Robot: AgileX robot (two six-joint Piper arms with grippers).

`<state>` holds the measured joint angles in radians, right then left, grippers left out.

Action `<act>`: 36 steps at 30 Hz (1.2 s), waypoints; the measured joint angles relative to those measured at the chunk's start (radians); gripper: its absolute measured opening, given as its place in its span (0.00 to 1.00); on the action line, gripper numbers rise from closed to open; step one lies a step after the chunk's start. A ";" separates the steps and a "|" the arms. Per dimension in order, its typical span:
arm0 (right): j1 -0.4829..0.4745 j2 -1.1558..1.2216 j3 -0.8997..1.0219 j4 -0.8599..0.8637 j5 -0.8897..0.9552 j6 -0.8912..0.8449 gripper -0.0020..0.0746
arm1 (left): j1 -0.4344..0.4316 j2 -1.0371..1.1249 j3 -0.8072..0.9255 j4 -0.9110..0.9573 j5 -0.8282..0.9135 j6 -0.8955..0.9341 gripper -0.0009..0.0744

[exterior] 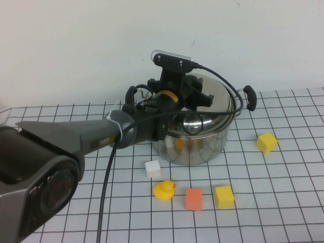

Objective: Cover the pot
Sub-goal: Place the pot lid on the pot

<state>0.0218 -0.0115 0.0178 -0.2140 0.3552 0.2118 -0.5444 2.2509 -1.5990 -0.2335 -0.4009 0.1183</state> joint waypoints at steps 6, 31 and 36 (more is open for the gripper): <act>0.000 0.000 0.000 0.000 0.000 0.000 0.04 | 0.000 0.007 0.000 0.004 -0.044 -0.007 0.44; 0.000 0.000 0.000 0.000 0.000 0.000 0.04 | 0.000 0.031 -0.005 0.004 -0.061 -0.033 0.44; 0.000 0.000 0.000 0.000 0.000 0.000 0.04 | 0.000 0.035 -0.006 0.004 -0.068 -0.014 0.44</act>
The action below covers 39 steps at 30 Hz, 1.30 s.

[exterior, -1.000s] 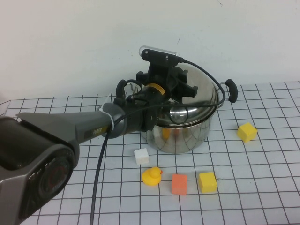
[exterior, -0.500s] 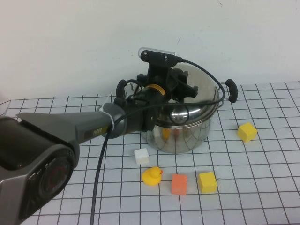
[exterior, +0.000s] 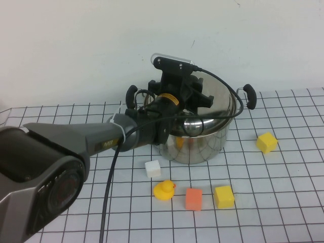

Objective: Cover the pot
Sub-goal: Place the pot lid on the pot

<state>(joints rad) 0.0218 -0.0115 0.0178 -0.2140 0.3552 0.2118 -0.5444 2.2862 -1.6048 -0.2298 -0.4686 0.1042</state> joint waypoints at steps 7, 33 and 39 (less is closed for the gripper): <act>0.000 0.000 0.000 0.000 0.000 0.000 0.04 | 0.000 0.000 0.000 0.000 0.000 -0.022 0.44; 0.000 0.000 0.000 0.000 0.000 0.000 0.04 | 0.000 -0.121 0.000 -0.173 0.072 0.179 0.71; 0.000 0.000 0.000 0.000 0.000 0.000 0.04 | 0.000 -0.259 0.000 -0.300 0.147 0.367 0.56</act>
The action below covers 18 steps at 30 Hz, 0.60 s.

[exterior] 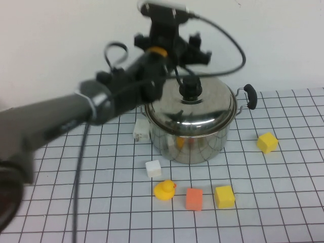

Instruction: Cover the pot

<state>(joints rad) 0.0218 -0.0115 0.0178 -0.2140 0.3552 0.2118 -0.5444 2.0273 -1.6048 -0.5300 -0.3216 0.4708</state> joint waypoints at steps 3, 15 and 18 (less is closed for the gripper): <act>0.000 0.000 0.000 0.000 0.000 0.000 0.04 | 0.000 -0.089 0.000 -0.157 0.022 0.160 0.34; 0.000 0.000 0.000 0.000 0.000 0.000 0.04 | 0.000 -0.557 0.045 -1.059 -0.224 1.096 0.01; 0.000 0.000 0.000 0.000 0.000 0.000 0.04 | 0.002 -0.670 0.121 -1.181 -0.263 1.243 0.01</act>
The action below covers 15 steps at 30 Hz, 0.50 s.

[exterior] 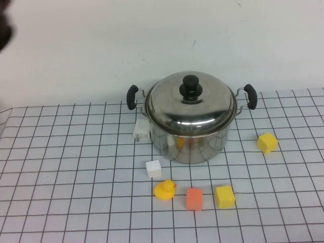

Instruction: Cover the pot

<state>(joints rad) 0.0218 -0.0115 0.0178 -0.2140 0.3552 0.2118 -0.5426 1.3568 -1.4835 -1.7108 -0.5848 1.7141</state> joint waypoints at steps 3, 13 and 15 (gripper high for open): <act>0.000 0.000 0.000 0.000 0.000 0.000 0.04 | 0.000 -0.109 0.082 -0.043 -0.021 0.071 0.01; 0.000 0.000 0.000 0.000 0.000 0.000 0.04 | 0.000 -0.394 0.323 -0.064 -0.026 0.097 0.01; 0.000 0.000 0.000 0.000 0.000 0.000 0.04 | 0.000 -0.446 0.381 -0.064 -0.012 0.087 0.01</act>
<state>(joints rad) 0.0218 -0.0115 0.0178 -0.2140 0.3552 0.2118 -0.5426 0.9108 -1.1027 -1.7749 -0.5968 1.8011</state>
